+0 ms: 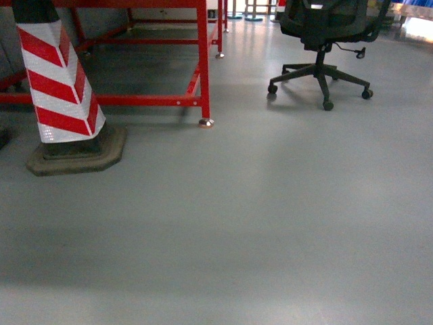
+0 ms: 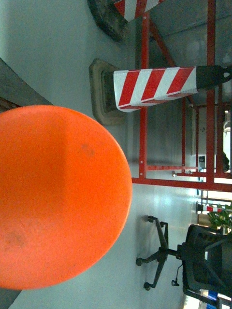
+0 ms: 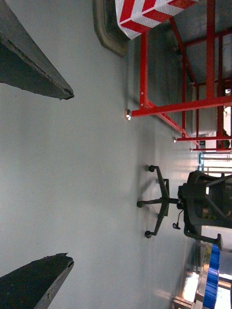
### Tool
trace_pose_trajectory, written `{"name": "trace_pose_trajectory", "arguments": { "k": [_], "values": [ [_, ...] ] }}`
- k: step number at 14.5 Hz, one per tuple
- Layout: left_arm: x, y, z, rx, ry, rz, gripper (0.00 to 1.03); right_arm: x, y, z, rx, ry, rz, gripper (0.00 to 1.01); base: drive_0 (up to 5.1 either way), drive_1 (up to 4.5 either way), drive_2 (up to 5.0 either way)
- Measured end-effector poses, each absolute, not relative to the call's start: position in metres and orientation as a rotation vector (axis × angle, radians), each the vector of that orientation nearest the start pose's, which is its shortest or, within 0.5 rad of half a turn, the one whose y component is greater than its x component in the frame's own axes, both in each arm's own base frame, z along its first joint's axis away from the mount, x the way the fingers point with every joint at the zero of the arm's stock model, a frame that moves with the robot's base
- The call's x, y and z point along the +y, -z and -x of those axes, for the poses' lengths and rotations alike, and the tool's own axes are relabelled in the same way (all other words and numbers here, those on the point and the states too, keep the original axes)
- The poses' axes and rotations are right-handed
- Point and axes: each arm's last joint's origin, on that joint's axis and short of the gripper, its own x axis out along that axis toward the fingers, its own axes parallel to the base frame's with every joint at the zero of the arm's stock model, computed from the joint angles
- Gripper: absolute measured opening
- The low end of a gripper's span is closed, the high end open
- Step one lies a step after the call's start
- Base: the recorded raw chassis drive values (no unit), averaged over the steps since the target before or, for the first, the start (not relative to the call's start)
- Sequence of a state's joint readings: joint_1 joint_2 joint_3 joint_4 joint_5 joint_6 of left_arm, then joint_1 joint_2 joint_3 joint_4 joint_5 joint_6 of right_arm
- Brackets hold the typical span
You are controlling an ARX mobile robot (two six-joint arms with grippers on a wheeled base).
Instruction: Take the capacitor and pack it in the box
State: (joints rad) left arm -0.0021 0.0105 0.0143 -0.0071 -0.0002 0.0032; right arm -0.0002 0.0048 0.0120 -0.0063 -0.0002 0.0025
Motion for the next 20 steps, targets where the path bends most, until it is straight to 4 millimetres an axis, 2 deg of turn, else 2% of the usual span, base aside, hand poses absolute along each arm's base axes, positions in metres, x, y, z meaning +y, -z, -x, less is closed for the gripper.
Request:
{"name": "trace_pose_trajectory", "arguments": {
  "k": [20],
  "values": [
    [-0.0002,-0.1670,-0.0975,0.002,0.002,-0.003,0.44,0.0000,-0.1668,-0.0973,-0.002,0.001,-0.002,0.98,-5.2,2.30,2.3]
  ]
}}
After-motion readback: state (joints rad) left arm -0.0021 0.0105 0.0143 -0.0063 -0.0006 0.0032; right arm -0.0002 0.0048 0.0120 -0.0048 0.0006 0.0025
